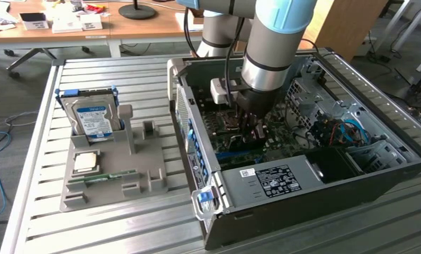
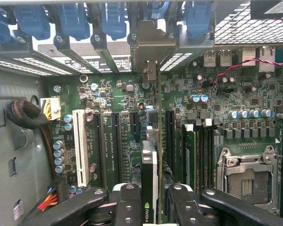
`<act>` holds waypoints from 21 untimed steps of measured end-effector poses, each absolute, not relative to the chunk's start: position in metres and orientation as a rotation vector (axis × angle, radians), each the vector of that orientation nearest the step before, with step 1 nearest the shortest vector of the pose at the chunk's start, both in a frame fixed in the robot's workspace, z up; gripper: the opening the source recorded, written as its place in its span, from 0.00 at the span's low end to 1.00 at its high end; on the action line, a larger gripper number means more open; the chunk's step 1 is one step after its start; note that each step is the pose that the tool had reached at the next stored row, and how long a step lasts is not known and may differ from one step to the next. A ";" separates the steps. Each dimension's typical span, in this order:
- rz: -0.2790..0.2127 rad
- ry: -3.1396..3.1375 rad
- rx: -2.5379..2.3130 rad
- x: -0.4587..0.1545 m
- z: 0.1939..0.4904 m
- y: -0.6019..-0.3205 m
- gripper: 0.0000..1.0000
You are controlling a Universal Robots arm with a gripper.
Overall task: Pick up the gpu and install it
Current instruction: 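Insert the gpu into the slot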
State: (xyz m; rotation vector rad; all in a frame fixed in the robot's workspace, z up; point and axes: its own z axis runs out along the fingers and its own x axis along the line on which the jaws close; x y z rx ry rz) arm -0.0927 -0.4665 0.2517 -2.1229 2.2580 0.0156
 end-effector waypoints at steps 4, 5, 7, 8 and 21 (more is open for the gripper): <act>0.016 2.258 -2.123 -0.093 0.252 -0.467 0.27; 0.016 2.258 -2.123 -0.093 0.252 -0.467 0.27; 0.016 2.258 -2.123 -0.093 0.252 -0.467 0.27; 0.016 2.258 -2.123 -0.093 0.252 -0.467 0.27; 0.016 2.258 -2.123 -0.093 0.252 -0.467 0.27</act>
